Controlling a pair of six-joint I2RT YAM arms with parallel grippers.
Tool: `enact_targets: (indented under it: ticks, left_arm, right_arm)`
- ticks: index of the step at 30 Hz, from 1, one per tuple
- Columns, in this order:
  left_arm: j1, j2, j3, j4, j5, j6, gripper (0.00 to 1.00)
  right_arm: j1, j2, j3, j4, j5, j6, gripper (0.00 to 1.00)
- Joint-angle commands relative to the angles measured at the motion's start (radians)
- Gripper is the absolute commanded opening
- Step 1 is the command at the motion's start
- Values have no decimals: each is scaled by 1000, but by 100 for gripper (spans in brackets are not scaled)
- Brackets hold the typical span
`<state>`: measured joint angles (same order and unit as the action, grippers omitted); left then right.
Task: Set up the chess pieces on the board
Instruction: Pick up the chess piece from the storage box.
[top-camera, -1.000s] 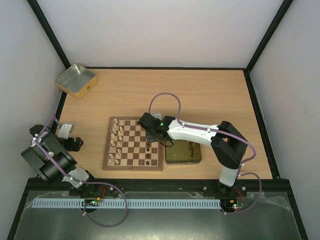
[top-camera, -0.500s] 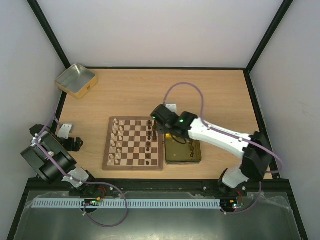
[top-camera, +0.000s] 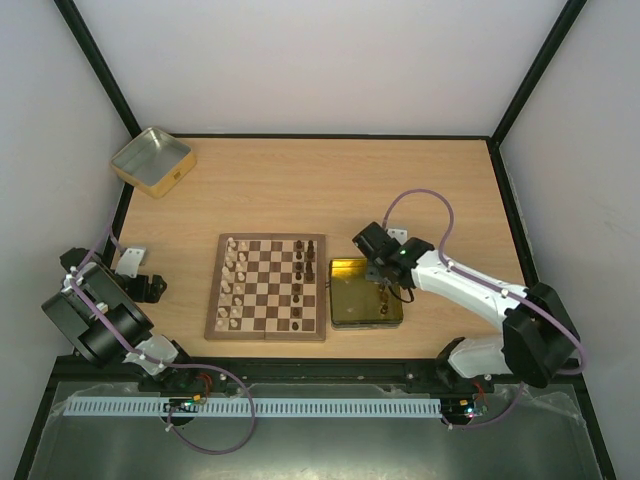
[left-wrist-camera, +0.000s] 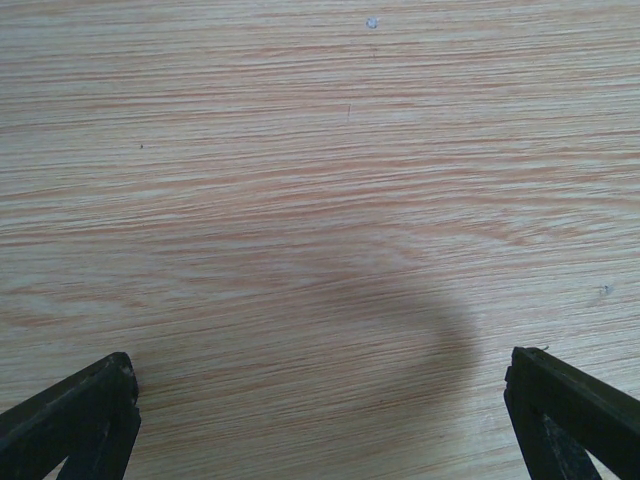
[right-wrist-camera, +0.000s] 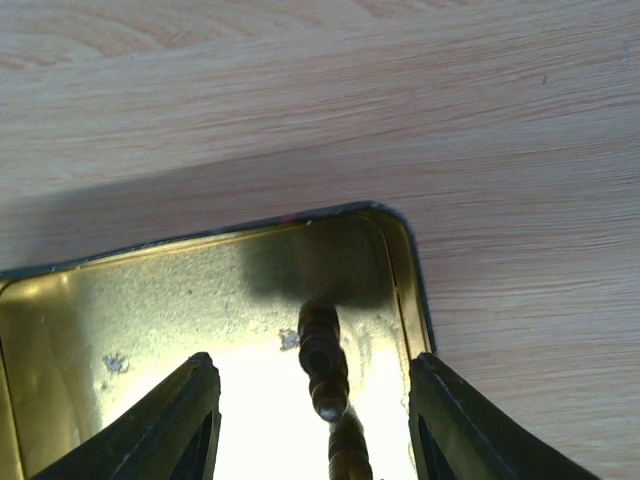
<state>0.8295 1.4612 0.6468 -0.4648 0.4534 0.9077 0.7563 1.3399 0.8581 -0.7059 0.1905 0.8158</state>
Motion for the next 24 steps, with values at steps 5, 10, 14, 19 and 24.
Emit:
enact_targets:
  ticks: [5, 10, 14, 19, 24]
  left_arm:
    - [-5, 44, -59, -130, -66, -32, 99]
    - [-5, 46, -61, -126, -66, -35, 99]
    - [-5, 47, -61, -126, -64, -37, 99]
    - [-5, 46, -60, -126, -62, -39, 99]
    - [-6, 48, -61, -125, -61, -39, 99]
  right_arm:
    - [-64, -29, -66, 79, -42, -13, 46]
    - [-76, -20, -98, 117, -65, -20, 42]
    - [-83, -9, -101, 136, -69, -27, 37]
    - [-84, 10, -105, 152, -77, -33, 31]
    - [-84, 35, -110, 168, -86, -37, 28]
